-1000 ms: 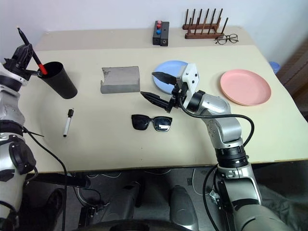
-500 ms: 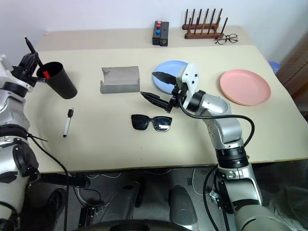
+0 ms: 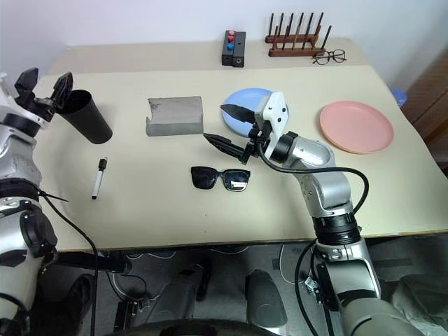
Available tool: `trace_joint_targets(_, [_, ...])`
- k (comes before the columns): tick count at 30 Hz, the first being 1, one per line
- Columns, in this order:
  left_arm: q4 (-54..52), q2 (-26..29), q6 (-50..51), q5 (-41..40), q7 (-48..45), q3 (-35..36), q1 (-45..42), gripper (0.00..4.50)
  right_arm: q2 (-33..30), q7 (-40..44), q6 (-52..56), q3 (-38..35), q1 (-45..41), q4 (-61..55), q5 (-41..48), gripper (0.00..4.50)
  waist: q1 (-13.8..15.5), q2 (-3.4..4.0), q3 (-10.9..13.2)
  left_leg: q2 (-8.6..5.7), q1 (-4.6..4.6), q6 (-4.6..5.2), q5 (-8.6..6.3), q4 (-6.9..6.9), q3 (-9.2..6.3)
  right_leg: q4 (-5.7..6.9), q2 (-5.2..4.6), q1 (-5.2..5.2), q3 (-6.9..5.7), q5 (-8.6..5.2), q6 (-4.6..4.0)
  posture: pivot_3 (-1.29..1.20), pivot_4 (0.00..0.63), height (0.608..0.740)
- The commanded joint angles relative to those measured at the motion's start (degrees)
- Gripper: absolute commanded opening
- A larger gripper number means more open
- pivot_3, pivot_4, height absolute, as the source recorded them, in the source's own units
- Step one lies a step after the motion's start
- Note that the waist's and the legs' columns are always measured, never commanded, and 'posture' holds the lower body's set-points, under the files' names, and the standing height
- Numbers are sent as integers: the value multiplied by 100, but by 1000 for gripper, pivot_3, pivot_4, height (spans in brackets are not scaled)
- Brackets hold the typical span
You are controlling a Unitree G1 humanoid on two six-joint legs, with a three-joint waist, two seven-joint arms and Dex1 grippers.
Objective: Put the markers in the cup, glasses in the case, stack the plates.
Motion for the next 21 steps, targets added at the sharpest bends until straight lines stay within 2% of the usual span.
trace_joint_targets(1, [-1692, 383, 1544, -112, 135, -237, 325, 4447, 19, -4, -95, -34, 25, -191, 23, 3898, -18, 0, 0, 0, 0, 0, 0, -1, 1, 2, 0, -1, 3, 0, 0, 0, 150, 738])
trace_joint_targets(5, [-3739, 692, 3855, -443, 626, -405, 609, 4447, 34, 25, -174, -8, -7, -89, -12, 3898, -38, -1, 0, 2, 0, -2, 1, 0, -1, 11, 4, -5, 7, -1, -1, 0, 150, 738])
trace_joint_targets(9, [-5017, 1009, 5310, -601, 782, -583, 779, 4447, 121, 79, -288, 39, -93, 82, -46, 3898, -34, 1, -1, 2, 3, -5, 2, 1, -3, 12, 5, -2, 7, -1, -1, 0, 150, 738])
trace_joint_targets(11, [-5436, 1284, 6516, -698, 915, -718, 937, 4447, 172, 114, -347, 66, -146, 171, -70, 3898, -43, 2, -1, 3, 8, -5, 2, -2, 0, 12, 6, -1, 10, -2, -2, 0, 150, 738])
trace_joint_targets(16, [-6071, 1605, 8299, -645, 1369, -883, 1155, 4447, 251, 166, -450, 95, -183, 294, -103, 3898, -115, 2, 3, 7, 14, -6, 3, -12, 4, 17, 11, -3, 18, -3, -4, 0, 150, 738])
trace_joint_targets(21, [-6165, 1160, 9919, -722, 1827, -686, 845, 4447, 294, 197, -491, 133, -121, 288, -109, 3898, -54, 2, 2, 6, 13, -8, 4, -7, 2, 16, 11, -1, 17, -3, -3, 0, 150, 738])
